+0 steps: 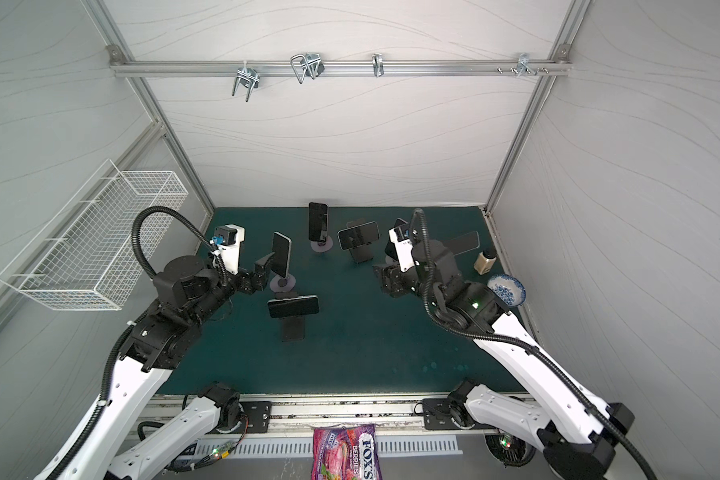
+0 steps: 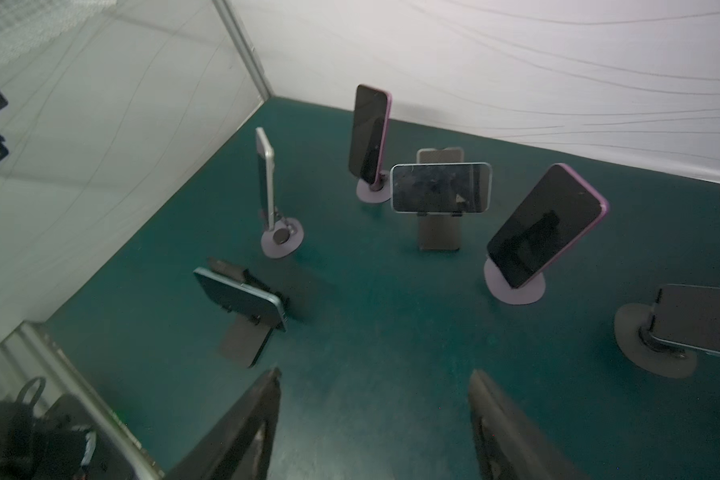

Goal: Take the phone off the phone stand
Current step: 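Raise both arms from rest and swing them toward the phone stands, then move the right gripper to the teal phone while the left arm holds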

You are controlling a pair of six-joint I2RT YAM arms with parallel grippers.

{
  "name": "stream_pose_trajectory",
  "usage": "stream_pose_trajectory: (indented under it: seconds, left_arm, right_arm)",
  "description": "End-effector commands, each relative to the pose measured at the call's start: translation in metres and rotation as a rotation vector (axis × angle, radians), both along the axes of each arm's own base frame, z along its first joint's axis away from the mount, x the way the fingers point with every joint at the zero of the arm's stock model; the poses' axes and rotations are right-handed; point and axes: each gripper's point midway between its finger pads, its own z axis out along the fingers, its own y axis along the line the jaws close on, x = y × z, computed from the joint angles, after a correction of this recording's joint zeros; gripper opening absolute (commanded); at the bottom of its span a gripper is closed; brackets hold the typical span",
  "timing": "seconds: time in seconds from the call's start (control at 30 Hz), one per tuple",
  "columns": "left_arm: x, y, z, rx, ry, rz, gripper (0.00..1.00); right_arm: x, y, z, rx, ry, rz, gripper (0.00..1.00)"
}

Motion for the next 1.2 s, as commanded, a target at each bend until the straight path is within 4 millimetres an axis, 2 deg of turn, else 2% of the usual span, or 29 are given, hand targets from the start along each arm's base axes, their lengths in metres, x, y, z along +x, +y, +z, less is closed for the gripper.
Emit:
stream_pose_trajectory:
  seconds: [0.0, 0.07, 0.2, 0.33, 0.47, 0.6, 0.7, 0.77, 0.83, 1.0, 1.17]
  left_arm:
    - [-0.016, -0.023, -0.004, 0.013, -0.001, -0.157, 0.84]
    - [-0.022, -0.031, -0.003, 0.036, -0.015, -0.202, 0.85]
    - [-0.029, -0.047, -0.001, 0.061, -0.019, -0.294, 0.85]
    - [-0.033, -0.063, 0.004, 0.026, -0.029, -0.368, 0.85]
    - [-0.038, -0.073, 0.007, -0.031, -0.043, -0.423, 0.85]
    - [-0.037, -0.079, 0.005, -0.034, -0.021, -0.439, 0.84]
    - [-0.018, -0.067, 0.002, -0.090, 0.011, -0.292, 0.84]
    - [0.001, -0.043, -0.007, -0.171, 0.073, -0.083, 0.84]
    - [0.009, -0.024, -0.019, -0.233, 0.132, 0.068, 0.84]
    - [0.007, -0.006, -0.044, -0.305, 0.227, 0.205, 0.84]
    - [-0.001, 0.024, -0.066, -0.289, 0.266, 0.373, 0.83]
  right_arm:
    - [-0.015, 0.014, -0.007, -0.091, 0.083, 0.047, 0.72]
    - [-0.022, 0.031, -0.006, -0.109, 0.124, 0.110, 0.72]
    - [-0.026, 0.047, 0.005, -0.115, 0.144, 0.146, 0.72]
    - [-0.026, 0.055, 0.014, -0.090, 0.128, 0.173, 0.71]
    - [-0.019, 0.059, 0.014, -0.096, 0.092, 0.186, 0.71]
    - [-0.013, 0.071, 0.013, -0.078, 0.113, 0.219, 0.71]
    - [-0.012, 0.082, 0.010, -0.076, 0.096, 0.267, 0.71]
    - [-0.010, 0.086, 0.006, -0.083, 0.073, 0.293, 0.70]
    - [-0.012, 0.090, 0.004, -0.093, 0.062, 0.334, 0.70]
    - [-0.015, 0.100, -0.008, -0.126, 0.057, 0.421, 0.69]
    - [-0.024, 0.115, -0.024, -0.115, 0.048, 0.537, 0.69]
